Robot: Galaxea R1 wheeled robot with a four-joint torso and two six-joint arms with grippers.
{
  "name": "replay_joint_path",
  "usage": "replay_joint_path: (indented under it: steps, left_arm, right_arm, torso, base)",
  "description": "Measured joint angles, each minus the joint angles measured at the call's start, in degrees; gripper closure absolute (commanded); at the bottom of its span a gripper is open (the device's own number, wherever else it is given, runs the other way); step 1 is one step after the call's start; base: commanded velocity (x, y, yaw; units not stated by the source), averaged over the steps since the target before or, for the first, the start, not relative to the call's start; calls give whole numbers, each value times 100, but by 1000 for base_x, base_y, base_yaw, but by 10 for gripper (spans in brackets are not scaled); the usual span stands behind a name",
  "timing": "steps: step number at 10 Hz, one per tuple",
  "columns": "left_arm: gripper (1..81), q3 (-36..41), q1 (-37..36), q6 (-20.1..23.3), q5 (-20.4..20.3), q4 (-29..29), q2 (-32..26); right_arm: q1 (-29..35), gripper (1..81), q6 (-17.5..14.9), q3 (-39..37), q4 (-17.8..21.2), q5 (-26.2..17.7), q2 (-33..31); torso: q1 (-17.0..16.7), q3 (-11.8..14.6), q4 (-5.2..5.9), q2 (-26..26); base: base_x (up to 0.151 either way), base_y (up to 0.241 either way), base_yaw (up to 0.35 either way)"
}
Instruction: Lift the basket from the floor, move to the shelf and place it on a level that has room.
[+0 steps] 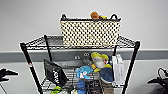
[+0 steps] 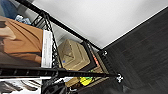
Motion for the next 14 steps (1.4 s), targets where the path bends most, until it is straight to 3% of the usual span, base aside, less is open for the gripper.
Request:
replay_joint_path:
  steps: [3, 8, 14]
  left_arm:
    - [10, -46, 1488, 129, -861, 11, 518]
    - [10, -234, 3541, 460, -2208, 13, 1565]
    - [10, -874, 5158, 928, -3215, 6, 2684]
  right_arm:
    - [-1006, 10, -218, -295, -18, 374, 497]
    - [-2729, 10, -638, -680, -27, 1375, 1276]
    - [-3799, 10, -1208, -1386, -21, 2100, 2225]
  torso:
    - [0, 0, 0, 0]
    - [0, 0, 0, 0]
    - [-2, 0, 0, 0]
  base:
    - [0, 0, 0]
    - [0, 0, 0]
    - [0, 0, 0]
